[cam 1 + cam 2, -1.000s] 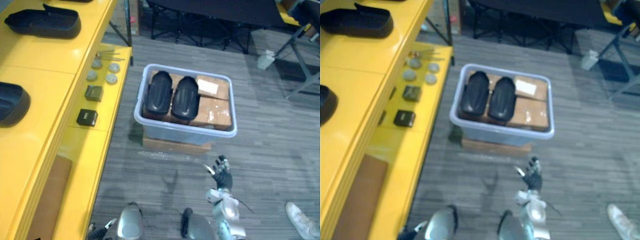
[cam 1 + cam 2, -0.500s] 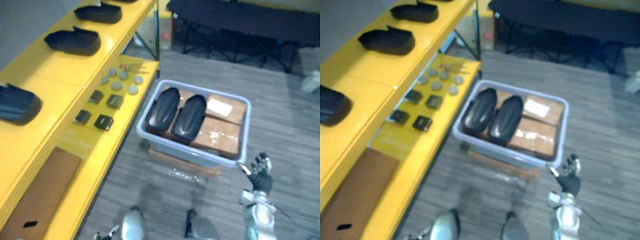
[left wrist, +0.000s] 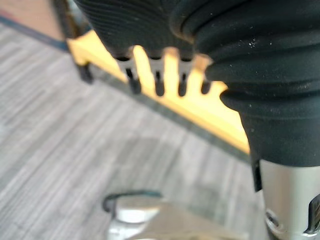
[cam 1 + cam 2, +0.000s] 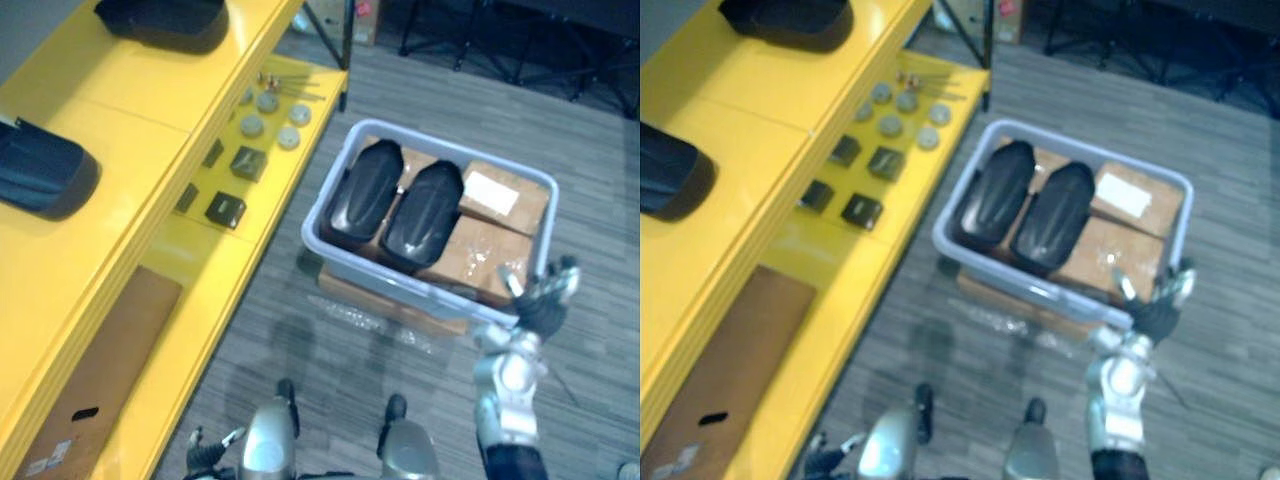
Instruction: Walk over and take plastic housings, then place them on the shelf
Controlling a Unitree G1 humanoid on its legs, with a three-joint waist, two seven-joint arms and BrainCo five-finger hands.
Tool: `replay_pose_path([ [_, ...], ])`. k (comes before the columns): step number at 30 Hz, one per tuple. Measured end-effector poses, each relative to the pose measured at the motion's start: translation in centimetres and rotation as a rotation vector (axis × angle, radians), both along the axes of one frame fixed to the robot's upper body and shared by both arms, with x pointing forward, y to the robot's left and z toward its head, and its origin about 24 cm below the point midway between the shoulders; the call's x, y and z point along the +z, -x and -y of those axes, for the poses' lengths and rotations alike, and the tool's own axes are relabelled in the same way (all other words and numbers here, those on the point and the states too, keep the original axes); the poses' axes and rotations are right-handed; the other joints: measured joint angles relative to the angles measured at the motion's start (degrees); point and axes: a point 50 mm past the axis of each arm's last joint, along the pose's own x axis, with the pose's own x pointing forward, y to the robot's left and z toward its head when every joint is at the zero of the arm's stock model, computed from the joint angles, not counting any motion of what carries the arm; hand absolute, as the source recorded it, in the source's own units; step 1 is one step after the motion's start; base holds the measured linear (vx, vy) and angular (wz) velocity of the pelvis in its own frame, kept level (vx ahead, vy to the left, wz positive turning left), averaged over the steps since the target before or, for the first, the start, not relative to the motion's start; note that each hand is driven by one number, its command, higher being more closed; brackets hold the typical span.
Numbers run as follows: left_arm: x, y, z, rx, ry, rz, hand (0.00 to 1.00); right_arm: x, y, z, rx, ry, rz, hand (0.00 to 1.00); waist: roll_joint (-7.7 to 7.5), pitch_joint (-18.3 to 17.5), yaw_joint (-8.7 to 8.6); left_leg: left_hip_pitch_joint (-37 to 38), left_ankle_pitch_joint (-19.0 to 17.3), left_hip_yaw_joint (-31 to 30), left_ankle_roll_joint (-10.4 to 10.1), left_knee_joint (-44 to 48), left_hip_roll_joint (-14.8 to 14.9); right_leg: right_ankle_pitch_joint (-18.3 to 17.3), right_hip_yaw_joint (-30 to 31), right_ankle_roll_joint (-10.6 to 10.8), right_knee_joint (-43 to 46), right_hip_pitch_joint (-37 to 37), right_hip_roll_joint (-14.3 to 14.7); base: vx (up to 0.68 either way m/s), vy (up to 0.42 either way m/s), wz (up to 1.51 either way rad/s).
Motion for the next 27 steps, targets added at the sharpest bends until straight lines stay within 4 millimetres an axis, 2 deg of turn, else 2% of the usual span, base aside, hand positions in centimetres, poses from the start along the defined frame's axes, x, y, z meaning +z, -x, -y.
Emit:
replay_pose_path([
  [2,0.4,-1.2,0.1,-0.017,-0.002,0.031,0.0,1.4,-1.6,1.2,-0.049,-0.012,-0.001,0.0,0.18,0.4,0.12,-2.74,0.0,-0.51,0.04,1.16,-0.13,0.56,-0.3,0.27,-0.01,-1.91,-0.07,-0.06,0.36,0.68],
  [5,0.7,-2.1,0.3,-0.032,-0.009,0.068,0.0,2.0,-3.5,4.2,-0.155,-0.104,-0.051,0.0,1.1,0.9,0.52,-5.5,0.08,-2.42,0.18,2.34,-0.67,0.85,-1.85,0.33,0.01,-2.96,-0.19,-0.05,0.023,0.27],
  [7,0.9,-2.6,0.9,-0.046,-0.001,0.084,0.0,3.2,-3.9,6.2,-0.238,-0.131,-0.051,0.0,2.36,1.57,1.22,-6.84,0.13,-3.58,0.25,3.06,-0.9,0.85,-2.66,0.34,0.27,-3.33,-0.19,-0.04,0.005,0.25],
  [9,0.9,-2.8,1.3,-0.033,0.028,0.101,0.0,5.1,-4.1,8.4,-0.33,-0.15,-0.038,0.0,3.49,1.99,2.28,-8.72,0.43,-4.1,0.67,3.5,-1.03,0.92,-2.92,0.43,0.77,-4.9,-0.23,-0.04,-0.01,0.12],
  [11,0.8,-2.7,1.4,-0.02,0.047,0.101,0.0,5.6,-4.0,10.2,-0.365,-0.192,-0.05,0.0,3.9,2.23,2.38,-9.52,0.67,-5.15,0.87,3.58,-1.34,0.93,-4.14,0.43,0.77,-4.89,-0.28,-0.01,-0.018,0.23],
  [12,0.6,-2.6,1.5,-0.004,0.066,0.098,0.0,5.7,-3.9,11.2,-0.382,-0.227,-0.058,0.0,3.94,2.26,3.09,-9.61,0.67,-5.2,0.87,3.6,-1.34,0.93,-4.16,0.43,0.77,-4.93,-0.27,-0.01,-0.021,0.15],
  [15,0.3,-2.2,1.5,0.035,0.102,0.089,0.0,6.0,-4.0,12.3,-0.366,-0.254,-0.071,0.0,4.1,2.24,3.4,-10.8,0.67,-5.73,0.87,4.08,-1.44,0.93,-4.59,0.43,1.06,-5.63,-0.27,-0.01,-0.018,0.08],
  [17,0.3,-2.4,1.7,0.057,0.145,0.112,0.0,6.5,-4.1,13.1,-0.349,-0.242,-0.089,0.0,4.75,2.62,3.57,-13.52,0.67,-6.64,0.87,5.54,-1.43,0.93,-5.27,0.43,1.93,-7.59,-0.22,-0.04,-0.001,0.11],
  [21,0.4,-2.8,2.1,0.062,0.191,0.142,0.0,5.9,-4.5,13.6,-0.333,-0.29,-0.144,0.0,5.29,2.94,5.34,-14.35,0.72,-6.64,0.96,6.03,-1.56,0.94,-5.3,0.4,2.93,-8.65,-0.55,-0.03,0.004,0.01],
  [23,0.5,-2.9,2.3,0.047,0.203,0.15,0.0,6.6,-4.8,14.0,-0.319,-0.291,-0.154,0.0,5.77,3.12,5.72,-15.7,0.73,-7.12,0.98,6.88,-1.6,0.94,-5.55,0.4,3.28,-9.5,-0.48,-0.04,0.005,0.08],
  [25,0.6,-3.5,2.8,0.032,0.225,0.165,0.0,7.8,-4.4,15.1,-0.319,-0.253,-0.153,0.0,6.97,3.67,6.51,-16.6,0.79,-7.8,1.1,7.54,-1.84,0.93,-5.87,0.4,3.88,-9.92,-0.6,-0.05,0.013,0.13],
  [27,0.7,-3.7,3.1,0.039,0.245,0.171,0.0,9.4,-5.2,15.0,-0.272,-0.21,-0.159,0.0,7.66,3.9,6.61,-17.61,1.23,-7.91,1.55,7.54,-2.21,0.93,-6.04,0.42,4.73,-11.14,-1.18,-0.05,0.011,0.09],
])
